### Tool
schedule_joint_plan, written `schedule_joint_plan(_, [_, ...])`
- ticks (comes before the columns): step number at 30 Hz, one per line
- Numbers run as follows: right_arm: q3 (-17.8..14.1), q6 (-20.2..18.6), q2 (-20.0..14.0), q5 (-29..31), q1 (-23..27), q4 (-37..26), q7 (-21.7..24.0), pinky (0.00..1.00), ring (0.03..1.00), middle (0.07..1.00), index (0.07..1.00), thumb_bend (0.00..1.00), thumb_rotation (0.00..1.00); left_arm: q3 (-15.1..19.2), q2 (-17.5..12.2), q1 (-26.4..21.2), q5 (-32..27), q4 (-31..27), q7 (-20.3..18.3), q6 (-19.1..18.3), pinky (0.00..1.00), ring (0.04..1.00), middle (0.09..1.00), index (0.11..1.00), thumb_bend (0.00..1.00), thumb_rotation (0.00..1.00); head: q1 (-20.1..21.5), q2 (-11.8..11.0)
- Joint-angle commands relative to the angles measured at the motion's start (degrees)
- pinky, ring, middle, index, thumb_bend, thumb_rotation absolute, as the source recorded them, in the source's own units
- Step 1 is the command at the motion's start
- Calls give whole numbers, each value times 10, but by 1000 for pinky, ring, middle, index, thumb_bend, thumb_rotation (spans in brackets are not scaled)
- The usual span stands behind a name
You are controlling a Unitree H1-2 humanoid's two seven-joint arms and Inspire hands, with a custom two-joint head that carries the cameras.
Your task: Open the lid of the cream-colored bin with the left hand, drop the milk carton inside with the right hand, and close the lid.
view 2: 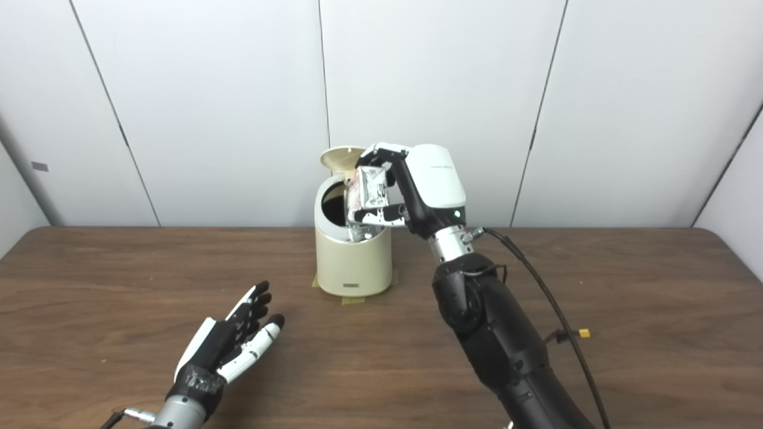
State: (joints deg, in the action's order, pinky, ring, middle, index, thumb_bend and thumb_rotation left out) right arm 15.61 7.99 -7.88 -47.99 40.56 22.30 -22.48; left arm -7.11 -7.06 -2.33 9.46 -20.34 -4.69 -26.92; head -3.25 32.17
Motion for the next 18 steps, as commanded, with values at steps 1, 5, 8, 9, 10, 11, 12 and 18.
schedule_joint_plan(1, [0,-17,-9,-14,33,-29,-3,268,443,470,530,516,0,2,3,-11,5,-23,2,5,982,973,972,1000,392,498,0,1])
schedule_joint_plan(5, [5,-42,-15,-31,32,-41,11,357,494,597,635,848,112,2,6,-11,5,-23,0,6,986,975,975,1000,372,451,4,2])
schedule_joint_plan(8, [4,-47,-20,-32,31,-45,17,405,532,634,690,938,147,1,7,-12,7,-21,0,7,972,966,972,1000,362,437,4,0])
schedule_joint_plan(9, [4,-48,-22,-31,31,-46,18,414,538,643,698,942,153,1,8,-12,6,-19,1,8,955,957,970,1000,361,437,4,1])
schedule_joint_plan(10, [4,-48,-24,-30,31,-47,19,415,541,651,702,944,154,1,8,-12,6,-18,0,8,936,949,969,1000,366,438,4,1])
schedule_joint_plan(11, [4,-47,-25,-28,31,-48,19,423,548,656,702,944,151,1,8,-12,6,-18,0,7,919,943,969,1000,376,453,4,2])
schedule_joint_plan(12, [5,-47,-26,-27,31,-49,18,427,552,657,699,939,148,0,8,-12,9,-19,-1,5,905,937,969,1000,383,460,4,2])
schedule_joint_plan(18, [5,-49,-28,-18,29,-57,20,453,550,610,649,902,119,-3,7,-9,19,-21,-3,2,926,946,969,988,469,482,4,3])
